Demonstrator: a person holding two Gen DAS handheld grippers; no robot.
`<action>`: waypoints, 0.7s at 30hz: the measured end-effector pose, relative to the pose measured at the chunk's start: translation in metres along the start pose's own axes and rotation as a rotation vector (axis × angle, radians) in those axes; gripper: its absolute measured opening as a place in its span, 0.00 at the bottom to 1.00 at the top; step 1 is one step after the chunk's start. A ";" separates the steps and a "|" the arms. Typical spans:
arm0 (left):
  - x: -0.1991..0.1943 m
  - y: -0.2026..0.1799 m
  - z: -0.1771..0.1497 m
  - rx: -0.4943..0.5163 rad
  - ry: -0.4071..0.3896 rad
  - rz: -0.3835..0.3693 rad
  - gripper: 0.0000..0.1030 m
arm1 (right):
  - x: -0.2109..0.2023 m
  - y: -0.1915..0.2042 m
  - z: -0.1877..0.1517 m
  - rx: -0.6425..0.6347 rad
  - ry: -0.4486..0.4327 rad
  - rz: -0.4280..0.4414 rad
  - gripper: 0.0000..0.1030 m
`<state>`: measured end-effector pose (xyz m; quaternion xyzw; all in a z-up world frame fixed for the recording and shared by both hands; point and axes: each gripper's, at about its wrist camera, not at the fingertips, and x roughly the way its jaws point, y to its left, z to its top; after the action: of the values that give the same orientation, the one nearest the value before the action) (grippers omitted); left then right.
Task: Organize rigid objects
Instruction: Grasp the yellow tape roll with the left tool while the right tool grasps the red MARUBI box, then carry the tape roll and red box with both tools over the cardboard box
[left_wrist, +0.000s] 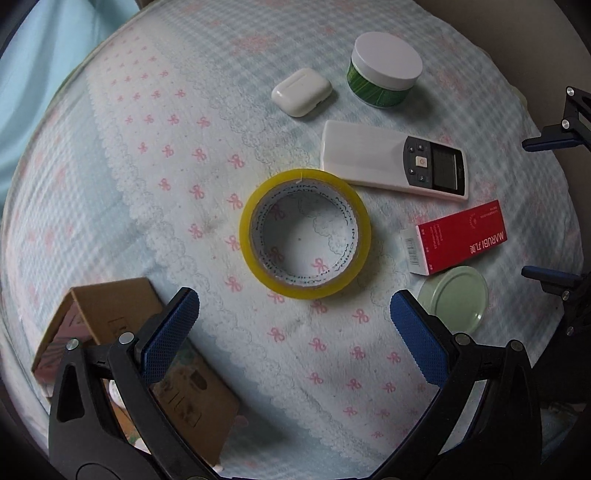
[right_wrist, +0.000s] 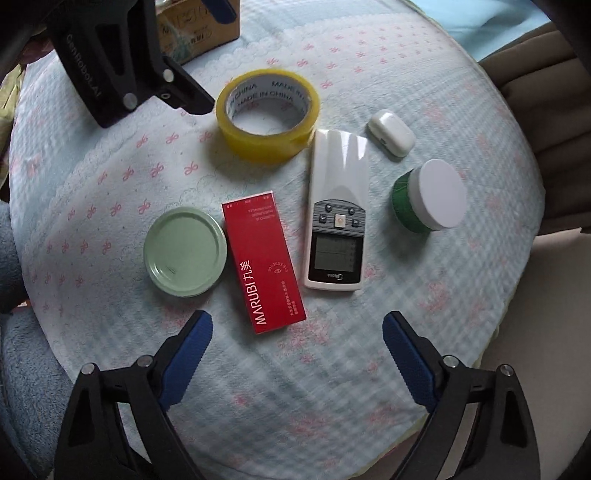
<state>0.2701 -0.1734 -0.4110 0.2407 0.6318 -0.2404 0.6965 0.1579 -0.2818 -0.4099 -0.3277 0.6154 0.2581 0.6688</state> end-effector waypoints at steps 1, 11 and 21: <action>0.009 -0.002 0.003 0.011 0.006 0.002 1.00 | 0.009 0.000 0.002 -0.010 0.008 0.018 0.80; 0.060 -0.014 0.029 0.095 0.042 0.052 1.00 | 0.051 0.014 0.015 -0.138 0.038 0.093 0.63; 0.089 -0.031 0.042 0.176 0.079 0.085 1.00 | 0.062 0.021 0.034 -0.226 0.046 0.129 0.39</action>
<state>0.2899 -0.2269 -0.4971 0.3367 0.6245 -0.2555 0.6568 0.1715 -0.2465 -0.4732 -0.3666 0.6175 0.3606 0.5952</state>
